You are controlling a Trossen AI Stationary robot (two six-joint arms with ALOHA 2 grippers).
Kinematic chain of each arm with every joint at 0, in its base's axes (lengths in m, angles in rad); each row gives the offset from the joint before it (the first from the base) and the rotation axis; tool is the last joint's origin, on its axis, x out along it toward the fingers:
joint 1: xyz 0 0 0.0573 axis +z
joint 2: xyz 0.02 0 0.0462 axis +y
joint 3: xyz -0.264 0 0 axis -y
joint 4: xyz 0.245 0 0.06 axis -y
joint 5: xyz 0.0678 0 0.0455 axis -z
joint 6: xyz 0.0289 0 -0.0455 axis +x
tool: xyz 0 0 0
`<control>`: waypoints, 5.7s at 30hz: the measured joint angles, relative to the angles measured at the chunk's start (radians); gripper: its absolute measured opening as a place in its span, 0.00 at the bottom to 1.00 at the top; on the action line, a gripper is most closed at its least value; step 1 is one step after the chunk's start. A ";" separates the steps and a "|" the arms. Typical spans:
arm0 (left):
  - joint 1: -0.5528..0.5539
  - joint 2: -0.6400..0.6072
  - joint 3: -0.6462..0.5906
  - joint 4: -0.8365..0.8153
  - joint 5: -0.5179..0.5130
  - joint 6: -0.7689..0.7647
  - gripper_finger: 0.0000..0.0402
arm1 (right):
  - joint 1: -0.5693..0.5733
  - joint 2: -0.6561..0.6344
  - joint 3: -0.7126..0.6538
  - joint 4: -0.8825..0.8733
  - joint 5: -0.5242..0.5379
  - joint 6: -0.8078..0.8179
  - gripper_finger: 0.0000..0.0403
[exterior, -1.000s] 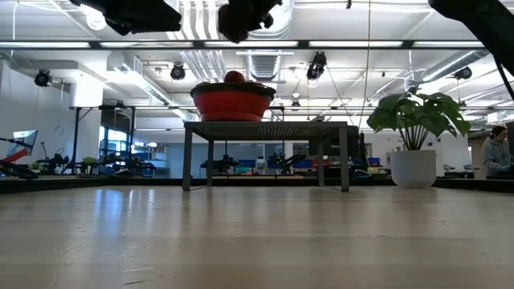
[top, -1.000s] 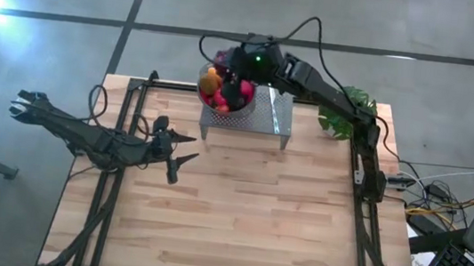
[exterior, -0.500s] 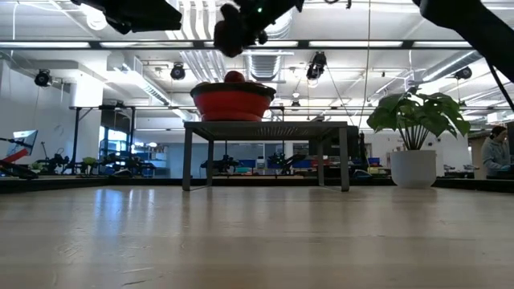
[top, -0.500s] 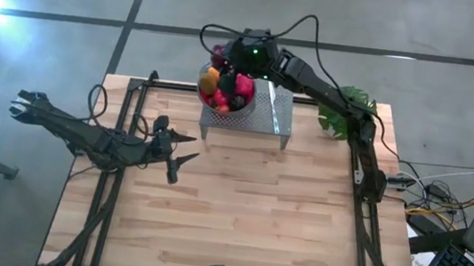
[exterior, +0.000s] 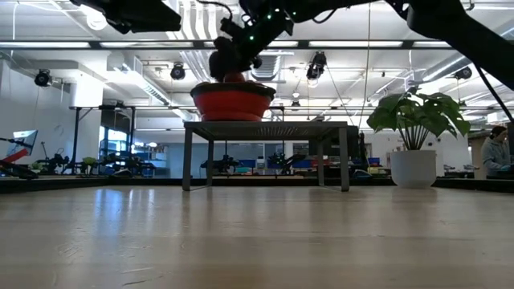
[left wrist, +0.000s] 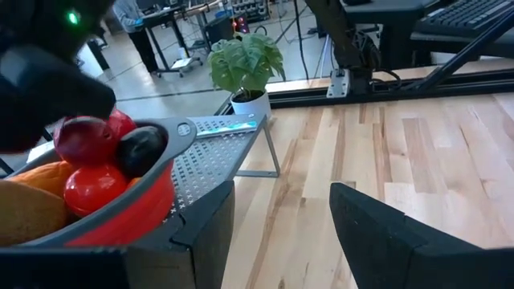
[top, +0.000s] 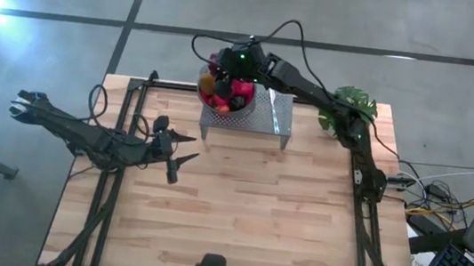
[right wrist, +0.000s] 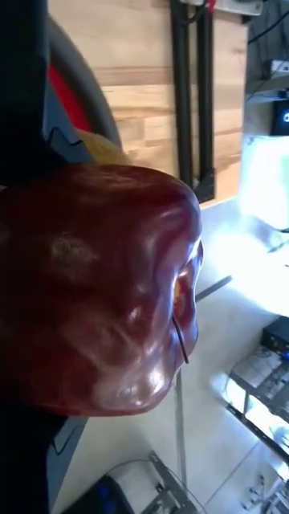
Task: Pick & Place Fruit
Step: Put the maroon apple into the red strainer bowl on the shelf
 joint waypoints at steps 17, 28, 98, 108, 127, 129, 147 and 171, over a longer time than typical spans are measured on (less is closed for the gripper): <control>0.000 0.000 0.000 0.005 0.000 0.004 0.53 | -0.007 0.028 -0.001 -0.053 0.000 0.009 0.71; 0.000 0.000 0.000 0.005 0.000 0.005 0.53 | -0.006 0.021 -0.001 -0.073 0.000 0.026 0.84; 0.000 0.000 0.000 0.005 0.000 0.027 0.53 | 0.017 -0.016 -0.001 -0.183 -0.004 0.027 0.79; 0.000 0.000 0.000 0.018 0.000 0.028 0.53 | 0.030 -0.052 -0.001 -0.220 -0.009 0.000 0.84; 0.000 0.000 0.000 0.022 0.000 0.031 0.53 | 0.031 -0.052 -0.002 -0.253 -0.008 -0.007 0.77; 0.000 0.000 0.000 0.022 0.000 0.031 0.53 | 0.031 -0.052 -0.002 -0.253 -0.008 -0.003 0.77; 0.000 0.000 0.000 0.022 0.000 0.037 0.53 | 0.035 -0.054 -0.002 -0.258 -0.008 -0.001 0.85; 0.000 0.000 0.000 0.021 0.000 0.038 0.53 | 0.057 -0.071 -0.002 -0.280 -0.007 -0.007 0.79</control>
